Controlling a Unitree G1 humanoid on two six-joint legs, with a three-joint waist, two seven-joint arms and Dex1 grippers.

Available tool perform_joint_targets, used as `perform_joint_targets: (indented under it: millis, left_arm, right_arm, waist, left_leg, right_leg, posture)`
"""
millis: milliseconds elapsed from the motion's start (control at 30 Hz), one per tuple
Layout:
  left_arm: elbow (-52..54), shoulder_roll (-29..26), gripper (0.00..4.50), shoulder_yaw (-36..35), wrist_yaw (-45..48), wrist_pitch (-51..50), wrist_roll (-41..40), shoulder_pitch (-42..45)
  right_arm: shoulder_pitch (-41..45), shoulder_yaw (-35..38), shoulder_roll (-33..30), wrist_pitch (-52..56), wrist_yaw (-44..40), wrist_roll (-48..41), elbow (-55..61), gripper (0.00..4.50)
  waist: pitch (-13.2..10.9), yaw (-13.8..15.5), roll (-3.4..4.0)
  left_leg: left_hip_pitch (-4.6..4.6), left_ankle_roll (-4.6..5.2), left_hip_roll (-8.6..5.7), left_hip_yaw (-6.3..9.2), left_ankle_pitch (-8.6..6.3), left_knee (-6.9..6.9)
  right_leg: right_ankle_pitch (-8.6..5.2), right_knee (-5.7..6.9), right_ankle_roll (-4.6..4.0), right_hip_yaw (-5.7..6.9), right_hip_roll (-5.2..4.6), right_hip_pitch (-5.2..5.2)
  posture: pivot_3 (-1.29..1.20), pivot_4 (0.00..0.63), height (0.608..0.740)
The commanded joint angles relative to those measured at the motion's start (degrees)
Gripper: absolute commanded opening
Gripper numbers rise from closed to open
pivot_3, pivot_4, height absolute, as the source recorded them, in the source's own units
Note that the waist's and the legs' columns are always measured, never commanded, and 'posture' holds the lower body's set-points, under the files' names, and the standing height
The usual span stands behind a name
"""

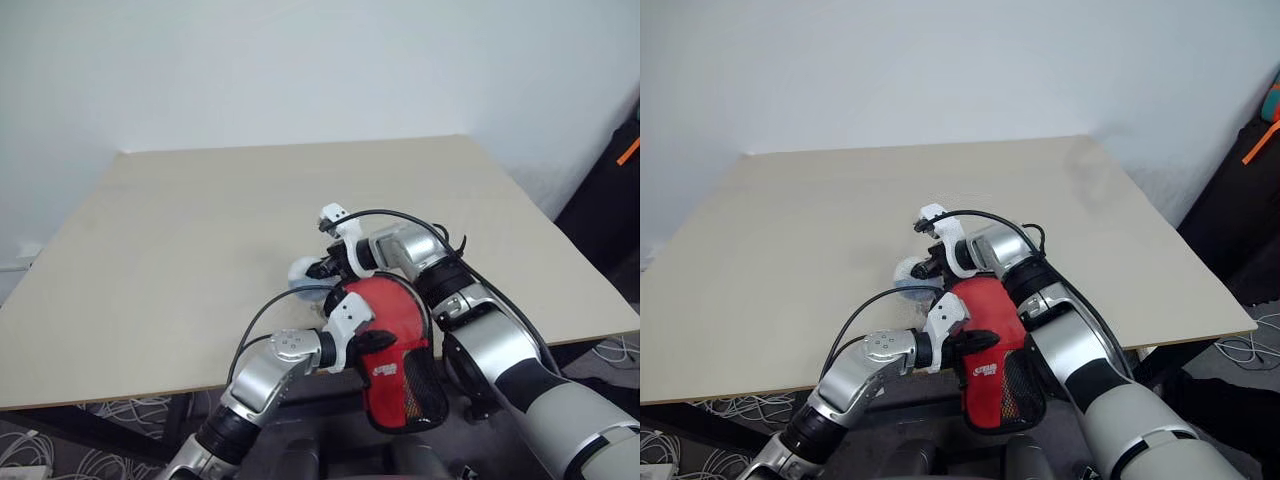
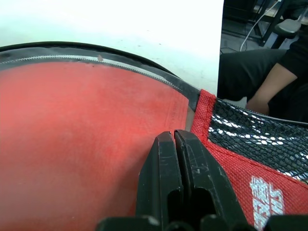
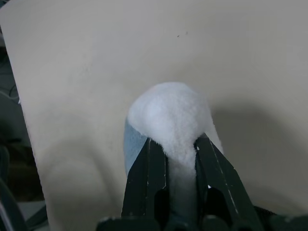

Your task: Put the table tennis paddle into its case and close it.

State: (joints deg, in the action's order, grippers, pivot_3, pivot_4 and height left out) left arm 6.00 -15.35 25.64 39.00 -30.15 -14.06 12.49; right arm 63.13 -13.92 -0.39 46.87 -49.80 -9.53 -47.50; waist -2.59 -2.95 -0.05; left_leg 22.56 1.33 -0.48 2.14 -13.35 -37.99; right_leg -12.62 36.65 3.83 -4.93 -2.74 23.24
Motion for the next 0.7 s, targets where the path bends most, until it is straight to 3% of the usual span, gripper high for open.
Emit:
perform_joint_targets:
  millis: [33, 267, 700]
  left_arm:
    - [-2.8, 0.0, 0.00, -0.9, -2.1, -0.5, 2.6, 1.0]
    - [-3.2, 0.4, 0.00, -1.3, -2.8, -0.6, 2.6, 1.0]
    - [-4.2, 1.2, 0.00, -1.7, -3.7, -0.8, 2.4, 1.4]
  right_arm:
    - [4.0, 4.1, 0.8, -3.6, 2.1, -1.1, -0.9, 0.17]
    - [7.2, 8.8, 1.8, -12.0, 11.2, 0.8, -10.1, 0.17]
    - [8.9, 8.6, -1.9, -26.2, 23.1, 8.0, -18.3, 0.17]
  waist:
    - [0.0, 0.0, 0.00]
    - [0.0, 0.0, 0.00]
    - [0.0, 0.0, 0.01]
  left_leg:
    - [0.00, 0.00, 0.00, 0.00, 0.00, 0.00]
    - [0.00, 0.00, -0.01, 0.01, 0.01, 0.00]
    - [0.00, 0.04, -0.05, 0.02, 0.05, 0.01]
  right_leg:
    - [0.00, 0.01, 0.00, 0.00, 0.00, 0.00]
    - [0.00, 0.02, -0.01, 0.00, -0.01, 0.00]
    - [-0.01, 0.01, -0.02, -0.02, -0.02, -0.01]
  posture:
    - [0.00, 0.000, 0.740]
    - [0.00, 0.000, 0.740]
    - [0.00, 0.000, 0.740]
